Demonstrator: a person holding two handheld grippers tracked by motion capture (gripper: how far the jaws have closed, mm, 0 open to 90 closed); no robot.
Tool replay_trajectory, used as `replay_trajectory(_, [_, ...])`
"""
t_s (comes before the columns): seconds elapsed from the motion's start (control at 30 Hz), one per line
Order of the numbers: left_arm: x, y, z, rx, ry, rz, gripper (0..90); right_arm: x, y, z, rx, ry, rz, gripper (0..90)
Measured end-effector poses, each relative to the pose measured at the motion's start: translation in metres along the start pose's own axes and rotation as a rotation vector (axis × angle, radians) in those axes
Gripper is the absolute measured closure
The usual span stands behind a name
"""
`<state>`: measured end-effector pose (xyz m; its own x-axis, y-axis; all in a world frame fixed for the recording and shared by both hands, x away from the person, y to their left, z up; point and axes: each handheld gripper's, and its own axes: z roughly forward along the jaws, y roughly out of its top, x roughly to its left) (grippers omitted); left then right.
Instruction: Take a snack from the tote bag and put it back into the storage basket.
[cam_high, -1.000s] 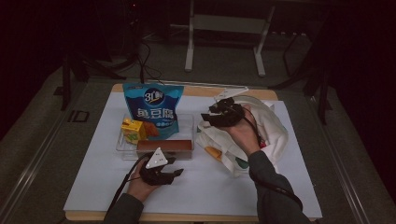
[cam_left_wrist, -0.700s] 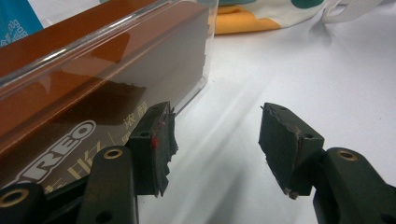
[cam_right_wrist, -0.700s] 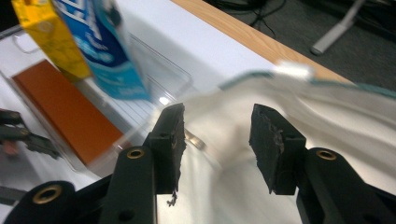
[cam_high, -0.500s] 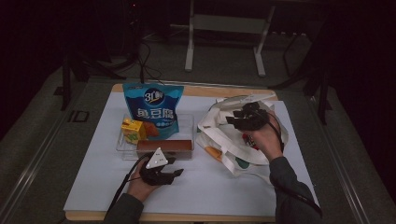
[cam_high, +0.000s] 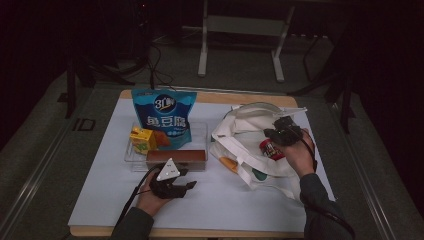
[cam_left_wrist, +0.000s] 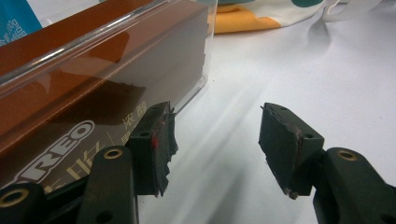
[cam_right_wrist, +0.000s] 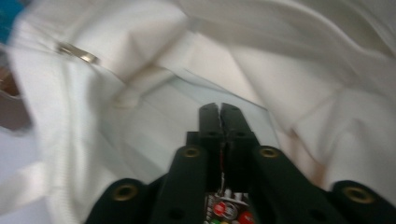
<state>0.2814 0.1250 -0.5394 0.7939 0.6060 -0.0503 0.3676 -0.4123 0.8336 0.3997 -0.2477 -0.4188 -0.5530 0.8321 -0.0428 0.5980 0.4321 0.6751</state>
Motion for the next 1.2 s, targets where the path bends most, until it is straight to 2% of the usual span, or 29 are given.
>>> replay_trajectory(0.3, [0.000, 0.000, 0.000, 0.001, 0.001, 0.002, 44.1, -0.010, -0.010, 0.017, 0.064, -0.071, 0.030, 90.0])
replay_trajectory(0.5, [0.000, 0.000, 0.000, 0.002, 0.001, 0.003, 44.2, -0.012, -0.010, 0.027, 0.072, -0.107, 0.044, 90.0])
replay_trajectory(0.67, [-0.001, 0.000, 0.000, 0.001, 0.001, 0.004, 44.2, -0.011, -0.008, 0.036, 0.080, -0.118, 0.057, 90.0])
replay_trajectory(0.8, [-0.001, 0.000, 0.000, 0.001, 0.001, 0.004, 44.2, -0.010, -0.005, 0.044, 0.106, -0.134, 0.047, 90.0])
replay_trajectory(1.03, [-0.001, 0.000, 0.000, 0.001, 0.002, 0.005, 44.2, -0.012, 0.001, 0.058, 0.174, -0.157, 0.041, 89.0])
replay_trajectory(1.2, [-0.001, 0.000, 0.000, 0.001, 0.001, 0.004, 44.2, -0.014, 0.002, 0.063, 0.224, -0.142, 0.035, 90.0])
